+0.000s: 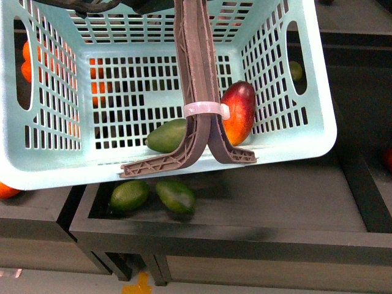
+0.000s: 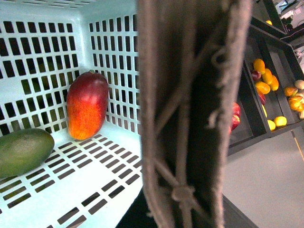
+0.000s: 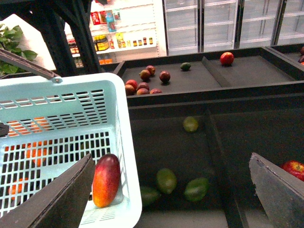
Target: Pick mango and avocado into basket
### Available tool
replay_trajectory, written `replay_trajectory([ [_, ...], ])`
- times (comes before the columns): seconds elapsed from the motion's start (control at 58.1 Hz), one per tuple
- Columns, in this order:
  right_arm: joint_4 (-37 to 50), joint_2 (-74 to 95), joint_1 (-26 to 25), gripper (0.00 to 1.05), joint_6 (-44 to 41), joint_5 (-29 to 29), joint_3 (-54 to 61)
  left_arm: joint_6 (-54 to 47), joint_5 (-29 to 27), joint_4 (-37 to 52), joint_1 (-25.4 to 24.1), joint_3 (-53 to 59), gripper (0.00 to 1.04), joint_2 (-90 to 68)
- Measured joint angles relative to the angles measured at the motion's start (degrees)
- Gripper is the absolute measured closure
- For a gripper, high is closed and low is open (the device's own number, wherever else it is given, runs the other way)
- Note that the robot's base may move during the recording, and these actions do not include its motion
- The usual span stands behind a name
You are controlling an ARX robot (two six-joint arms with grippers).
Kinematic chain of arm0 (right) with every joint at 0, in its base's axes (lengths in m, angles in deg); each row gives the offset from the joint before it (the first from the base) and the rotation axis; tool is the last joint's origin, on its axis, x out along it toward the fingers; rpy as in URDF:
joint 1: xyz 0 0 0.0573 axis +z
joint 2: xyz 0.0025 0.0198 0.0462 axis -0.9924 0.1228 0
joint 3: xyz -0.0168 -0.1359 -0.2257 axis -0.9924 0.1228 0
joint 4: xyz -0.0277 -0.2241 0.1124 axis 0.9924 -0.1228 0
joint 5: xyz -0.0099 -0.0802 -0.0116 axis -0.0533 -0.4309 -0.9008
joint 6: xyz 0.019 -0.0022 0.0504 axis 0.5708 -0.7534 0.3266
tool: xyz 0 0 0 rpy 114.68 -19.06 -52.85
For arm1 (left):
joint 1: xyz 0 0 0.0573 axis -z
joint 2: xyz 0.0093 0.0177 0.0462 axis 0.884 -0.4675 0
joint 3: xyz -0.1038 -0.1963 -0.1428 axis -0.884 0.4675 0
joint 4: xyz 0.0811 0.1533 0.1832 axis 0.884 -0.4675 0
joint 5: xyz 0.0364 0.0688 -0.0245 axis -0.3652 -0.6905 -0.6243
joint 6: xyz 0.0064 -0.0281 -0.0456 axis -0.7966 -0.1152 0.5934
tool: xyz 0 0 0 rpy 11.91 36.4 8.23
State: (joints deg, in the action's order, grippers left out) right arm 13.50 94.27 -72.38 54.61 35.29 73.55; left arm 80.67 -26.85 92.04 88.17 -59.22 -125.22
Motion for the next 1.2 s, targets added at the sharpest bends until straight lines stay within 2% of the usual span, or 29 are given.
replay_trajectory([
  [0.138, 0.00, 0.00, 0.00, 0.08, -0.02, -0.09, 0.00, 0.02, 0.00, 0.00, 0.00, -0.02, 0.98, 0.00],
  [0.172, -0.31, -0.24, 0.07, 0.11, -0.98, -1.66, 0.02, 0.00, -0.07, 0.00, 0.00, -0.02, 0.98, 0.00],
  [0.224, -0.96, -1.14, -0.15, 0.20, -3.17, -3.30, 0.35, -0.02, -0.11, 0.00, 0.00, -0.02, 0.98, 0.00],
  [0.327, -2.12, -3.48, -1.44, 0.35, -5.07, -2.86, 1.57, 0.04, -0.11, 0.00, -0.02, 0.00, 0.98, 0.00],
  [0.447, -4.24, -6.99, -3.39, 0.58, -6.21, -0.85, 3.08, -0.02, -0.11, 0.00, 0.00, 0.00, 0.98, 0.00],
  [0.482, -5.14, -8.39, -4.28, 0.67, -6.38, 0.22, 3.54, 0.00, -0.09, 0.00, 0.00, 0.00, 0.98, 0.00],
  [0.534, -6.49, -10.27, -7.91, 0.79, -6.56, 5.01, 4.13, 0.04, -0.02, 0.00, 0.00, 0.00, 0.98, 0.00],
  [0.671, -8.48, -13.29, -10.34, 1.03, -6.67, 5.64, 4.92, 0.02, 0.02, 0.00, 0.00, -0.02, 0.98, 0.00],
  [1.205, -14.78, -22.49, -10.45, 1.02, -6.84, 5.84, 7.21, 0.00, -0.09, 0.00, 0.00, 0.00, 0.98, 0.00],
])
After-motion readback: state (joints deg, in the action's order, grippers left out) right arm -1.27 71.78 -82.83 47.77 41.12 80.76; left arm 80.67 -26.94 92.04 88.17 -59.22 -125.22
